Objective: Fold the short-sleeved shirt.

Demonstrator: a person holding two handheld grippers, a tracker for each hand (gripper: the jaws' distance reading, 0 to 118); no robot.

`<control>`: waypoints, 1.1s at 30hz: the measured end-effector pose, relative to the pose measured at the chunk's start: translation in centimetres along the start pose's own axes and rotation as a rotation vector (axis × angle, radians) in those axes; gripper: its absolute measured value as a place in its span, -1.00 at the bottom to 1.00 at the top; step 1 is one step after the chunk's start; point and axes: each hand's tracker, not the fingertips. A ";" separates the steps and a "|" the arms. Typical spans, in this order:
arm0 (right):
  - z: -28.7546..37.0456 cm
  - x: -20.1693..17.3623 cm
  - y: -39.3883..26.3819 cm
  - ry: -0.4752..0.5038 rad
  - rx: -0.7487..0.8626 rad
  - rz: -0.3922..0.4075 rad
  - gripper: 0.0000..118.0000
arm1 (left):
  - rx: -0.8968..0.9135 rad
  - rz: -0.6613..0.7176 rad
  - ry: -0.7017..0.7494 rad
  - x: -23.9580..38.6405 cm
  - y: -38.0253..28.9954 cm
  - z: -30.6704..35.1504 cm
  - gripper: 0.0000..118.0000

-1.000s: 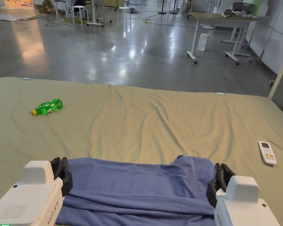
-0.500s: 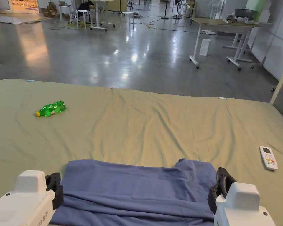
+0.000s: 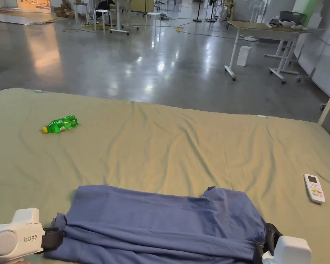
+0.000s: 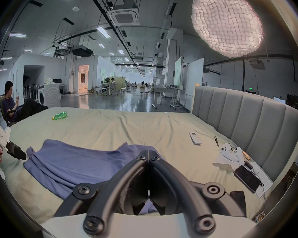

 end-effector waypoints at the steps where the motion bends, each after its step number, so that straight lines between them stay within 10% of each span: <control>1: 0.0 0.3 -0.3 -0.004 -0.016 -0.002 -1.00 | -0.032 -0.004 0.003 0.1 0.0 -0.6 0.15; 8: -0.4 2.4 -2.1 -0.040 -0.096 -0.016 -1.00 | -0.101 -0.121 0.117 1.6 -1.4 -3.7 0.06; 13: -1.1 4.6 -3.4 -0.069 -0.193 -0.008 -0.99 | -0.091 -0.179 0.113 3.2 -1.8 -2.9 -0.85; 17: -3.4 7.5 -5.1 -0.058 -0.332 -0.011 -0.96 | -0.099 -0.227 0.102 3.5 -2.0 -2.6 -0.86; 20: -5.5 9.0 -5.9 0.011 -0.460 -0.001 -0.37 | -0.092 -0.221 0.095 3.1 -1.9 -2.1 -0.86; 26: -9.3 8.5 -6.3 0.111 -0.622 0.055 0.07 | -0.075 -0.224 0.094 4.3 -2.0 0.6 -0.86; 33: -13.3 7.2 -9.8 0.140 -0.772 0.102 0.10 | -0.077 -0.233 0.092 3.6 -1.9 -0.3 -0.86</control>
